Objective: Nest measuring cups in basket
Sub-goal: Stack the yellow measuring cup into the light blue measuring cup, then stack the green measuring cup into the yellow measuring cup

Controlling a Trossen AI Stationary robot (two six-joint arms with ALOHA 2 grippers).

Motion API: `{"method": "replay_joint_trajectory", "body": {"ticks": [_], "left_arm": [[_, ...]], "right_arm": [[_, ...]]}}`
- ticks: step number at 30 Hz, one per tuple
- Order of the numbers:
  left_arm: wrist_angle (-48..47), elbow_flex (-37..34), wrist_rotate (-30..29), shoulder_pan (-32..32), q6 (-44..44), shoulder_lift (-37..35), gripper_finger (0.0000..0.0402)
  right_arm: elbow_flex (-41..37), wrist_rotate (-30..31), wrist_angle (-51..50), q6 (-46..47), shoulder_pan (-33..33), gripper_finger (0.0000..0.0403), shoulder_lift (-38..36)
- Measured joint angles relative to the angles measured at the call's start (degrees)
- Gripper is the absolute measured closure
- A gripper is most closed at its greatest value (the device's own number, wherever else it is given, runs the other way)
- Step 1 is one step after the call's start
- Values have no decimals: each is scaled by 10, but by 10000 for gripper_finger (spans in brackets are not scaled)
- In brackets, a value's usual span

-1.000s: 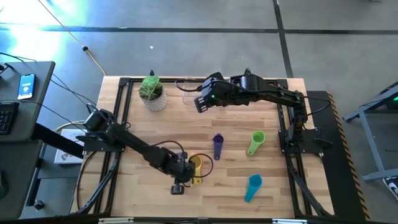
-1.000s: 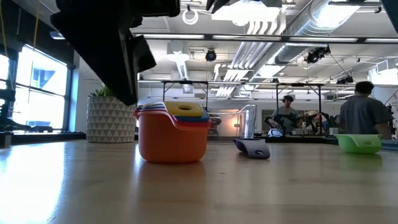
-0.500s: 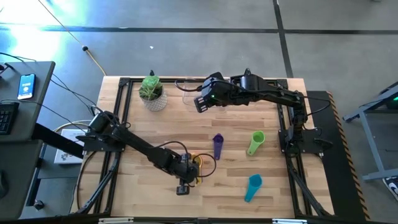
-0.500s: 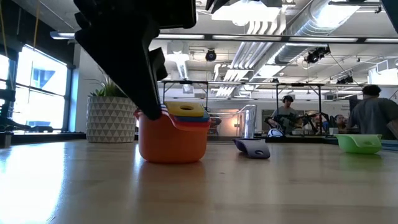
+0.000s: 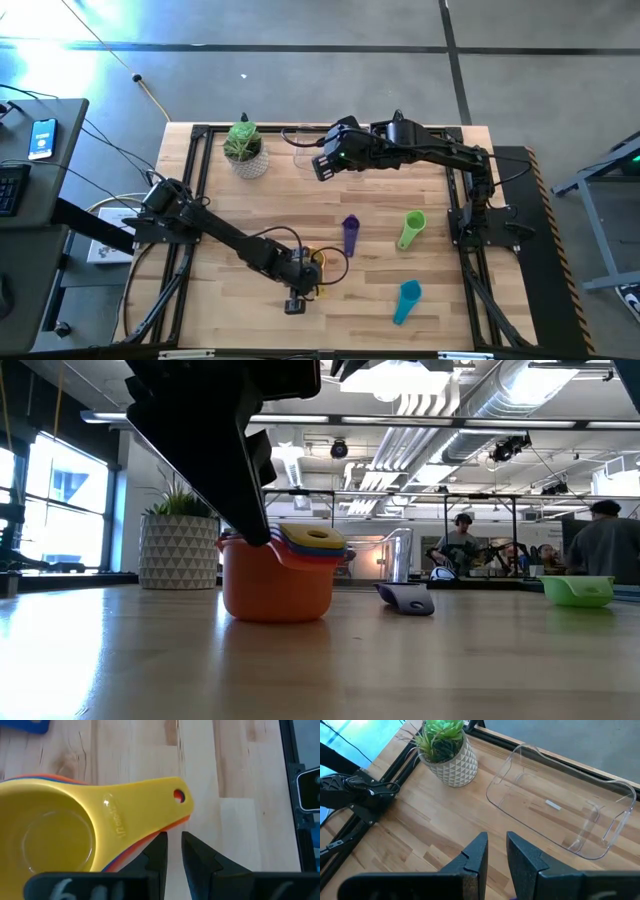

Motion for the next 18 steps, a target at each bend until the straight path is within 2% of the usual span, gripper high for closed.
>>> {"method": "replay_joint_trajectory", "body": {"ticks": [9,18], "left_arm": [[-40,-1,0,0,36,-22,357],[-110,1,-53,14,127,-108,357]], "right_arm": [[0,-24,-1,6,7,341,0],[0,-17,-31,63,41,341,0]]}}
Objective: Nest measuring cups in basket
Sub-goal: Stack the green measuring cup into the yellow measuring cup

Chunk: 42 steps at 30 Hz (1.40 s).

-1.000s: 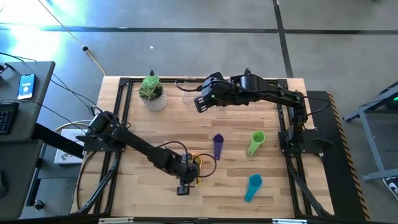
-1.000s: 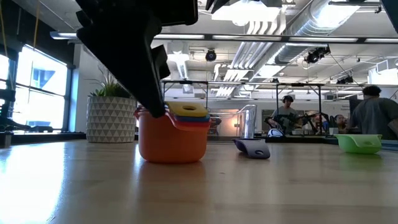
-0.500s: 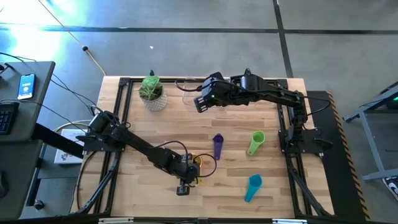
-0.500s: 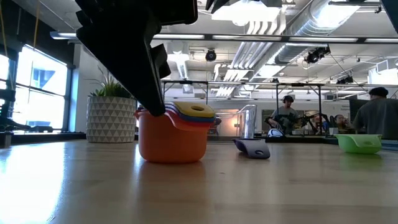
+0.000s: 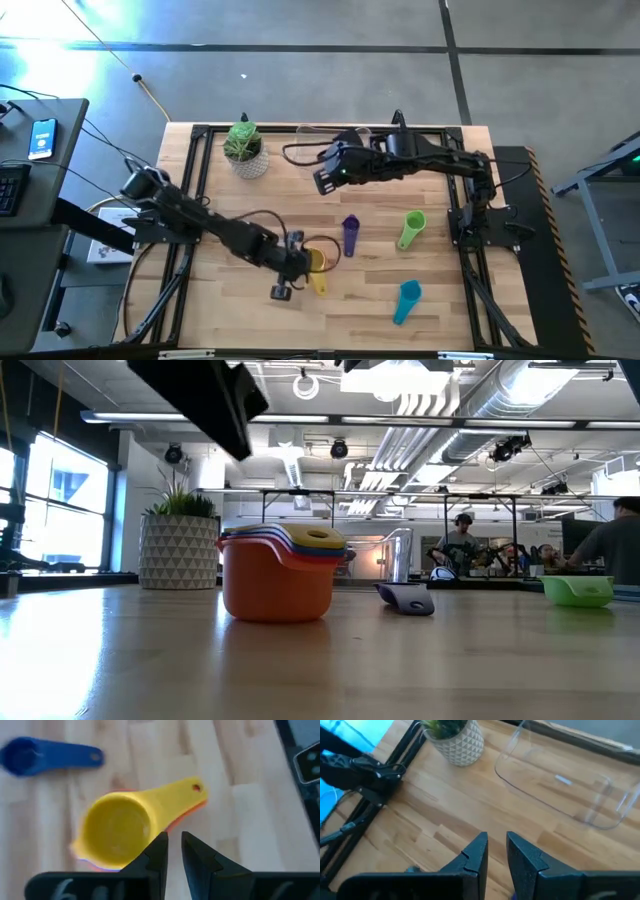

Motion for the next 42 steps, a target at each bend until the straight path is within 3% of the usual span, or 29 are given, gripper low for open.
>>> {"method": "replay_joint_trajectory", "body": {"ticks": [9,19,27,35,42], "left_arm": [[-83,-1,-28,28,88,-114,357],[-155,0,-88,57,150,-221,357],[-208,0,-89,93,173,-283,357],[-233,-34,-89,140,174,-339,357],[-255,-84,-87,176,169,-380,357]], "right_arm": [[0,38,-87,138,44,341,0],[-11,75,-90,226,97,341,6],[-129,54,-89,335,126,341,4],[-240,14,-91,478,160,341,4],[-309,-32,-90,538,178,341,3]]}}
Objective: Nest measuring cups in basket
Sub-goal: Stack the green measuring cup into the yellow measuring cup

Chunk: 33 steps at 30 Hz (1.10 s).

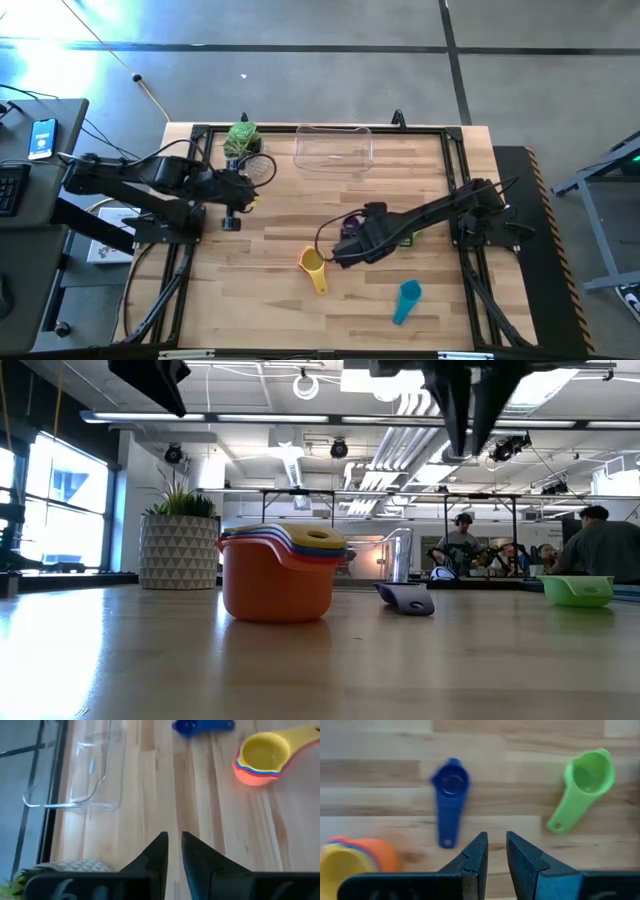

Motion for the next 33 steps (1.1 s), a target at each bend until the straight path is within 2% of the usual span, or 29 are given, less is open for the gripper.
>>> {"method": "replay_joint_trajectory", "body": {"ticks": [7,14,25,33], "left_arm": [[5,-30,2,21,-24,-25,357],[15,-43,6,39,-20,-27,357],[18,-45,6,81,-20,-26,357],[25,-45,6,110,-19,-26,357]], "right_arm": [[-72,-50,0,11,-4,319,-2],[-163,-71,23,11,-27,282,-47],[-359,-71,142,23,-64,279,-168],[-428,-71,166,6,-108,279,-200]]}}
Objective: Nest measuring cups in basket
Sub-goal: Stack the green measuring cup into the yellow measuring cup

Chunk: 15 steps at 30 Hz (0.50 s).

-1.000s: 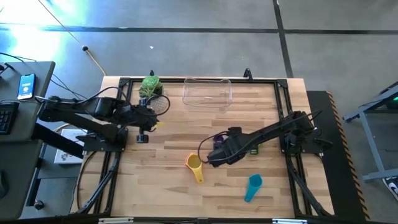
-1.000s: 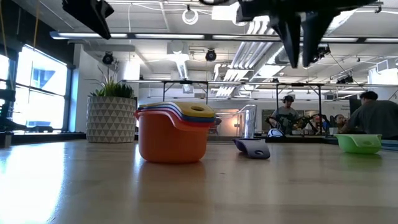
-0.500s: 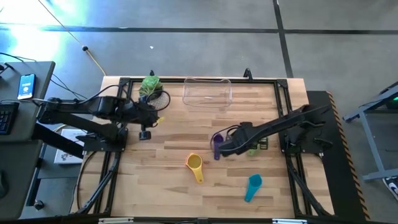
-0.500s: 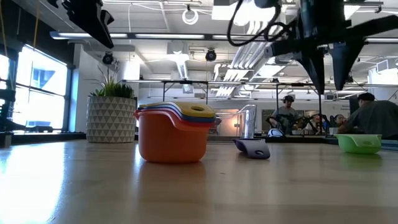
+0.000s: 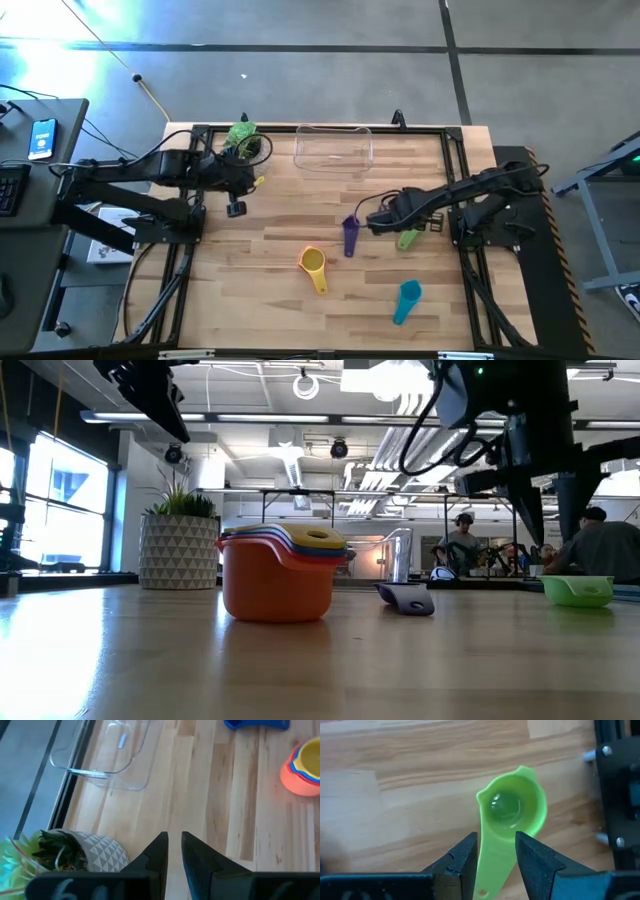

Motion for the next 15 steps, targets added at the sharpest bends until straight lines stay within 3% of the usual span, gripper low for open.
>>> {"method": "replay_joint_trajectory", "body": {"ticks": [15], "left_arm": [[17,0,0,52,9,0,357]], "right_arm": [[-66,-20,91,-93,-73,279,0]]}}
